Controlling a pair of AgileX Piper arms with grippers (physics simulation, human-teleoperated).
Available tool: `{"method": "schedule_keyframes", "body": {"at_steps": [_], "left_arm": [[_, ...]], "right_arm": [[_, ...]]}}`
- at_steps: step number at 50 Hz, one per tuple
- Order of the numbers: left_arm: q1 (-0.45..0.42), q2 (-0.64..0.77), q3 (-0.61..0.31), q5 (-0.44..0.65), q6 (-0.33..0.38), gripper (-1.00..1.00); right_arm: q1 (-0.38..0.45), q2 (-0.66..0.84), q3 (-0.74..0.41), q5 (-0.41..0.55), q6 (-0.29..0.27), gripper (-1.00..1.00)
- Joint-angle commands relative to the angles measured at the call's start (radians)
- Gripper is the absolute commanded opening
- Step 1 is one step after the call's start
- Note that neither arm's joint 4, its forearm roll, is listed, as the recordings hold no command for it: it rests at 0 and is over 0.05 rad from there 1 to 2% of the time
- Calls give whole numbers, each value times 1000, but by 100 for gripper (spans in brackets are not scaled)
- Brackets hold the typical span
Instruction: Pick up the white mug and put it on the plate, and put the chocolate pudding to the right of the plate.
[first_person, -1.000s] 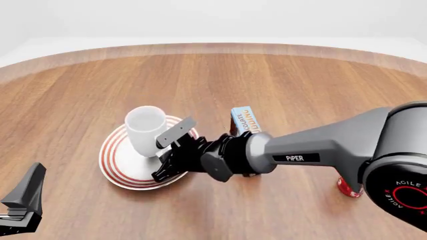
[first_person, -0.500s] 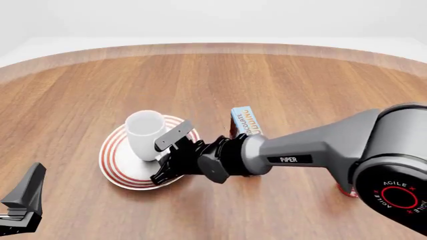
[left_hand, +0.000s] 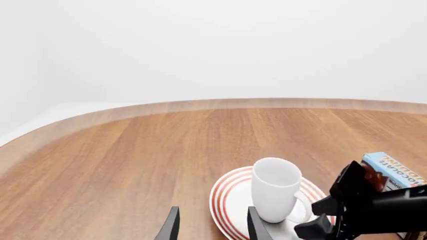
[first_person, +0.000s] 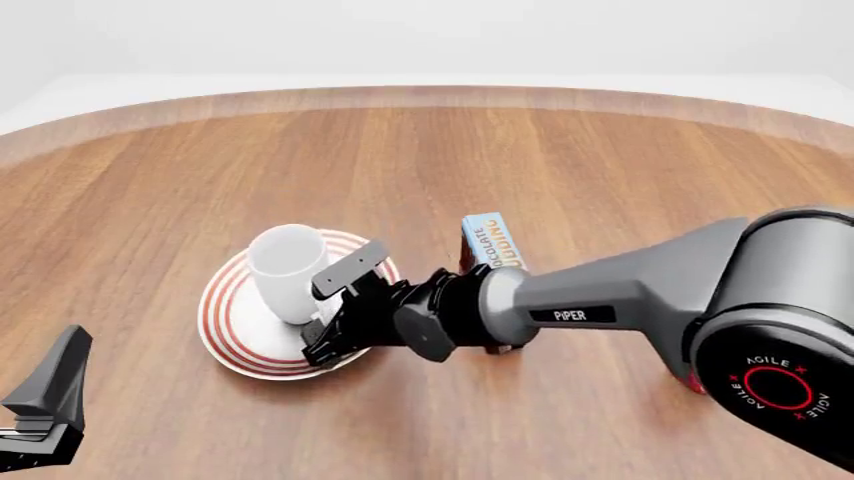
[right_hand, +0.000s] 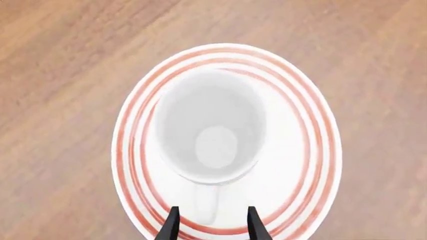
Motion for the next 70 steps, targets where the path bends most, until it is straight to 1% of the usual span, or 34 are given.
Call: {"method": "schedule_keyframes", "body": {"at_steps": [1,20,38,49,59,64,70], "left_arm": [[0,0,0,0,0,100],[0,0,0,0,0,100],[0,0,0,0,0,100],[0,0,0,0,0,100],[0,0,0,0,0,100],[0,0,0,0,0,100],[0,0,0,0,0,100]], "right_arm": [[-3,0,-3,5,5,100],[12,-50,31,0,5,100],[6,-107,64,-1,-4,100],[13,-152,111,-23,8,100],[11,-218,182,-63,25,100],[12,-247,210,-76,28,100],[9,-278,238,-86,20,100]]}}
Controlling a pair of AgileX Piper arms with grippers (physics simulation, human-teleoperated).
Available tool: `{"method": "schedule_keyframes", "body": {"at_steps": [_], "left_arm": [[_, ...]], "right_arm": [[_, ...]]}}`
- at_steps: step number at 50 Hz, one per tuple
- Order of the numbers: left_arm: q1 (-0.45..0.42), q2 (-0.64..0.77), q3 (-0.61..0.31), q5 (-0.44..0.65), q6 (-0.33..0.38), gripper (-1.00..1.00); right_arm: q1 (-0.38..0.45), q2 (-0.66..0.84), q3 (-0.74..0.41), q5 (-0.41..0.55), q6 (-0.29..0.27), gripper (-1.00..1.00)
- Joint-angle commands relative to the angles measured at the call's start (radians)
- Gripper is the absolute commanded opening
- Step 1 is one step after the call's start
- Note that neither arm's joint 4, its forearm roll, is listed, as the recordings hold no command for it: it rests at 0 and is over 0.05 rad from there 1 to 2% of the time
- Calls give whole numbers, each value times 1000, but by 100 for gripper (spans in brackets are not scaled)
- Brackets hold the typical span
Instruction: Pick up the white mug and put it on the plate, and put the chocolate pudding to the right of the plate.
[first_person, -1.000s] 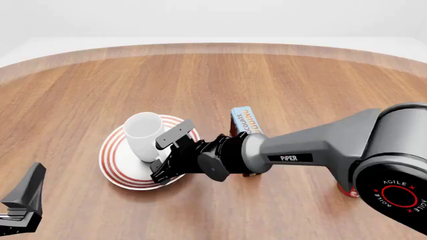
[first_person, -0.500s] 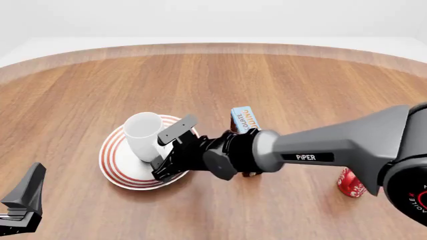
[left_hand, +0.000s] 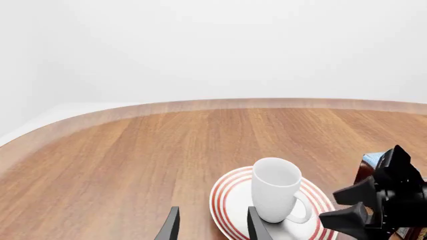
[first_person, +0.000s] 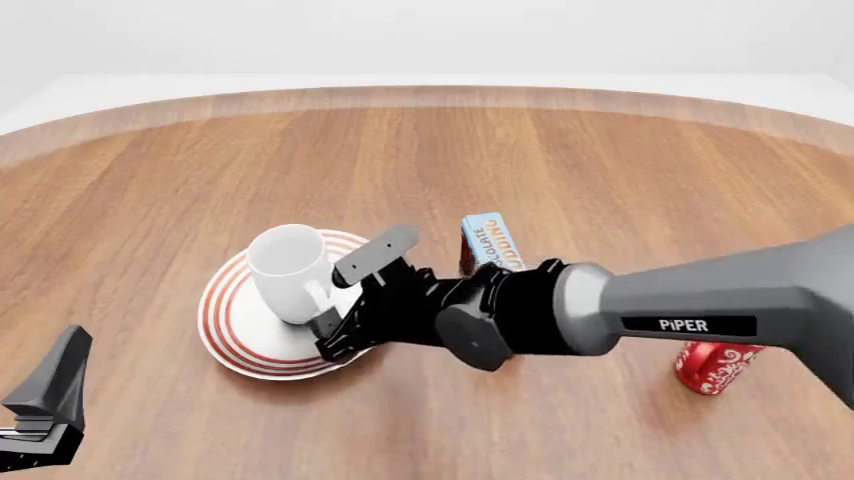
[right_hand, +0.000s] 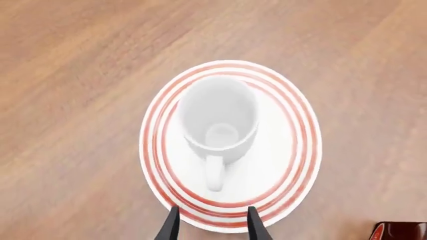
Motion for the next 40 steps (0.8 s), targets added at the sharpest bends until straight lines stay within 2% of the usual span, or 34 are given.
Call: {"method": "schedule_keyframes", "body": {"at_steps": [1,40], "left_arm": [[0,0,0,0,0,100],[0,0,0,0,0,100]], "right_arm": [[-2,-63,57,-24,0,100],[5,-223,207,-77,-2,100]]}}
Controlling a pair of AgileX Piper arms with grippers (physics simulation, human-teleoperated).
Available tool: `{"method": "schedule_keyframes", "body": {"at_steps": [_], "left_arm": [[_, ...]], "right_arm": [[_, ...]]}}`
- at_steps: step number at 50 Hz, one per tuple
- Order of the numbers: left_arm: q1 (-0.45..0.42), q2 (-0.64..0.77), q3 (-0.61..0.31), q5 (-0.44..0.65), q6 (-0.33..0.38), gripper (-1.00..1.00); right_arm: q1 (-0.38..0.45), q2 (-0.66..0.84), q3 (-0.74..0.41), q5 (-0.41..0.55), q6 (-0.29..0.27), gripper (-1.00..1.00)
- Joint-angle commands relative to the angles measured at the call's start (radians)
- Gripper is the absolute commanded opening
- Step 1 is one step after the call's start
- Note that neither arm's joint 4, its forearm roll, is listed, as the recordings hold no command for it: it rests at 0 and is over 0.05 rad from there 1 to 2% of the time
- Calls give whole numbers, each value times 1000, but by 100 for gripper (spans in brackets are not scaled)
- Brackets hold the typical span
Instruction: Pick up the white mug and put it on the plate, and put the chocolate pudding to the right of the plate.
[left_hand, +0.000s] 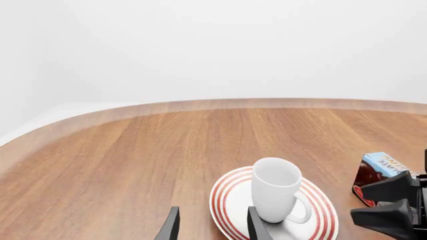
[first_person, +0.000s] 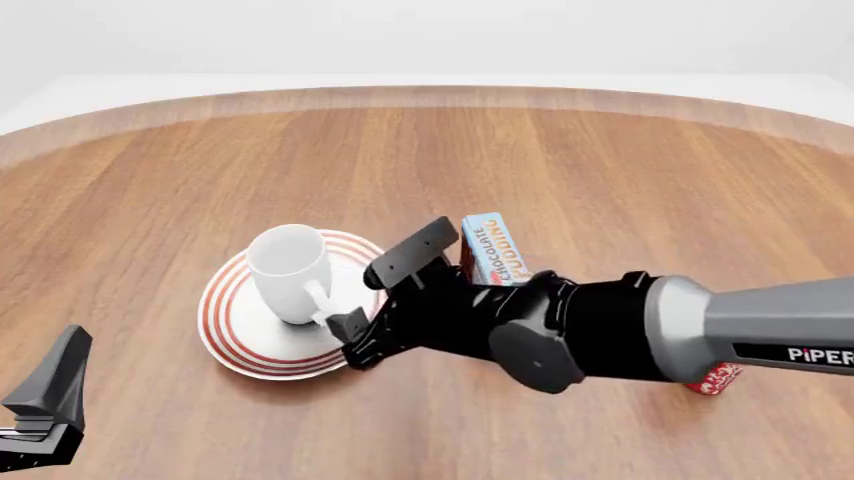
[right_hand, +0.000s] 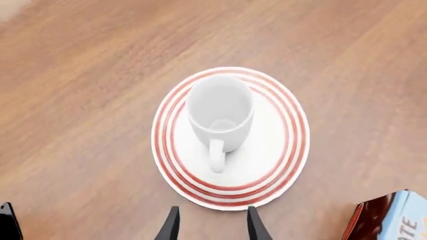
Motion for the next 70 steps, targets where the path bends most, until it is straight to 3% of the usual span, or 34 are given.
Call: {"method": "schedule_keyframes", "body": {"at_steps": [1,30,70], "left_arm": [[0,0,0,0,0,100],[0,0,0,0,0,100],[0,0,0,0,0,100]], "right_arm": [[2,-43,42,-17,-2,100],[4,-191,189,-85,-12,100],[-34,-399,350,-88,-8,100]]}}
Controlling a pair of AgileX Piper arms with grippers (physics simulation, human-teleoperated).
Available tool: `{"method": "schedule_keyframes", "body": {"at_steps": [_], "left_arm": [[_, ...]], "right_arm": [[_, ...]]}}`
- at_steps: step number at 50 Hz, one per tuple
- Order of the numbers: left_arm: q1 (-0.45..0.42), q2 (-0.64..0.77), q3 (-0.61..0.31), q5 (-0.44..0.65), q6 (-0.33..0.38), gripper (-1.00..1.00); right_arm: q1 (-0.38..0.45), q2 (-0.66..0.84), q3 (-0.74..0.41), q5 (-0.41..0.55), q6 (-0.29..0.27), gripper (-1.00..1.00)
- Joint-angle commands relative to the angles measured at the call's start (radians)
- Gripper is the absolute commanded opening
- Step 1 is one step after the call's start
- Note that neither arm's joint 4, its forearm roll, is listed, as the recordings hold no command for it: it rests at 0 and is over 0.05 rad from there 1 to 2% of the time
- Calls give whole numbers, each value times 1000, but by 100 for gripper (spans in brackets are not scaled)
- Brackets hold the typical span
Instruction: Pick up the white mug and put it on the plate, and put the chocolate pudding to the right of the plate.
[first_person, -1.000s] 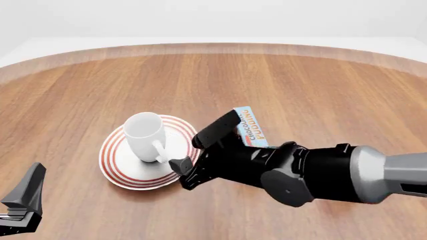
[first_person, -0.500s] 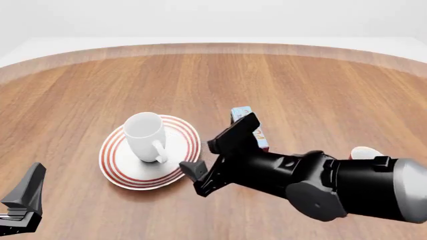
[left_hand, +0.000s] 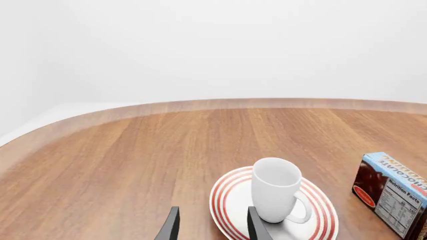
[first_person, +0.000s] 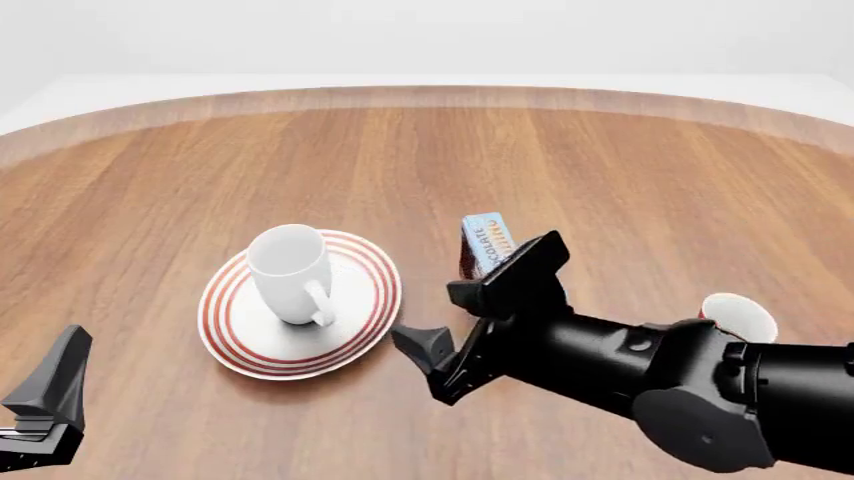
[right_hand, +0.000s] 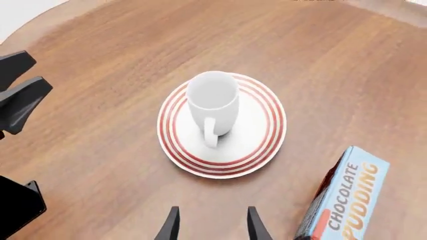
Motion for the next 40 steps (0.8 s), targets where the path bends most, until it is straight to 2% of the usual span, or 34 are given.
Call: {"method": "schedule_keyframes", "body": {"at_steps": [1,40], "left_arm": [[0,0,0,0,0,100],[0,0,0,0,0,100]], "right_arm": [[-13,-58,43,4,1,100],[-99,-276,143,80,-12,100]]}}
